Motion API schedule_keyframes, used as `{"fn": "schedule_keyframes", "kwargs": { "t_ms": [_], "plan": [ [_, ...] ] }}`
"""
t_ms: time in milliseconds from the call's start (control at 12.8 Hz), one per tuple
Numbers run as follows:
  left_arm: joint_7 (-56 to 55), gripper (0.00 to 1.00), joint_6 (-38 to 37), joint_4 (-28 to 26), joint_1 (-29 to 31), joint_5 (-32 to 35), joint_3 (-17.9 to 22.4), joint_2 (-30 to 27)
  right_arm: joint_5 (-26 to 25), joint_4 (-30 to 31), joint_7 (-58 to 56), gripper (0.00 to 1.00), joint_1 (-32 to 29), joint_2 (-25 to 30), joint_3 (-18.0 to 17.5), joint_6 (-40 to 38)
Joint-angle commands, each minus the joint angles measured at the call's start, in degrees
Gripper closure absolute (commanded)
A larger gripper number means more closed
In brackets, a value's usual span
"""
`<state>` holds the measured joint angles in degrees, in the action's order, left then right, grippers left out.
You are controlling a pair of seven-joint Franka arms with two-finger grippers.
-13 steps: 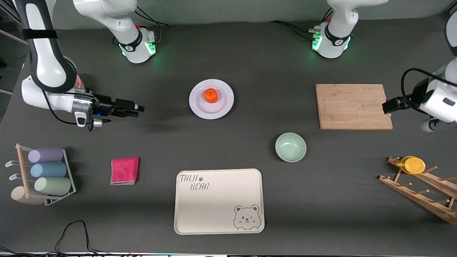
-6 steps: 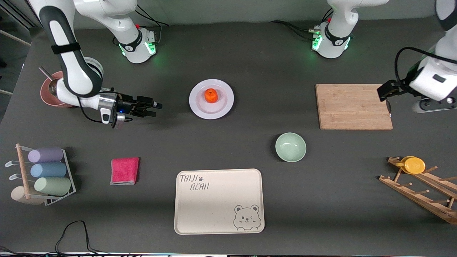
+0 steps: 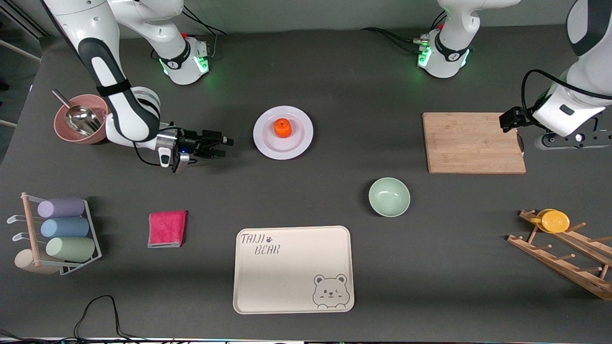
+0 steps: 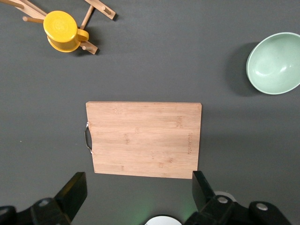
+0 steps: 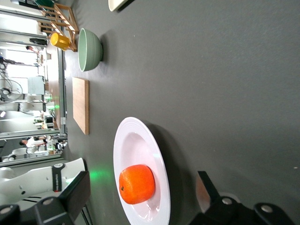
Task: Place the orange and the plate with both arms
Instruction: 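Grip the white plate rim with the right gripper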
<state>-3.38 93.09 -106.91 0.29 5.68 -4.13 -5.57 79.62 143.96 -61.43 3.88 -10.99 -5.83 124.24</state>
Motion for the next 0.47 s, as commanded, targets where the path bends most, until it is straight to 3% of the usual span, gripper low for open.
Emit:
{"fn": "schedule_keyframes", "kwargs": {
  "t_ms": [0, 235, 392],
  "plan": [
    [0.7, 0.00, 1.1, -0.2, -1.0, 0.6, -0.3, 0.3, 1.5, 1.7, -2.2, 0.00, 0.3, 0.4, -1.0, 1.3],
    [1.2, 0.00, 0.4, 1.9, -0.6, 0.6, -0.3, 3.0, 1.8, 3.3, -6.1, 0.00, 0.2, -1.3, -1.3, 1.3],
    [1.3, 0.00, 0.3, 2.1, -0.3, 0.6, -0.3, 3.5, 6.3, 3.3, -11.3, 0.00, 0.2, -4.5, -1.6, 1.3]
  ]
}}
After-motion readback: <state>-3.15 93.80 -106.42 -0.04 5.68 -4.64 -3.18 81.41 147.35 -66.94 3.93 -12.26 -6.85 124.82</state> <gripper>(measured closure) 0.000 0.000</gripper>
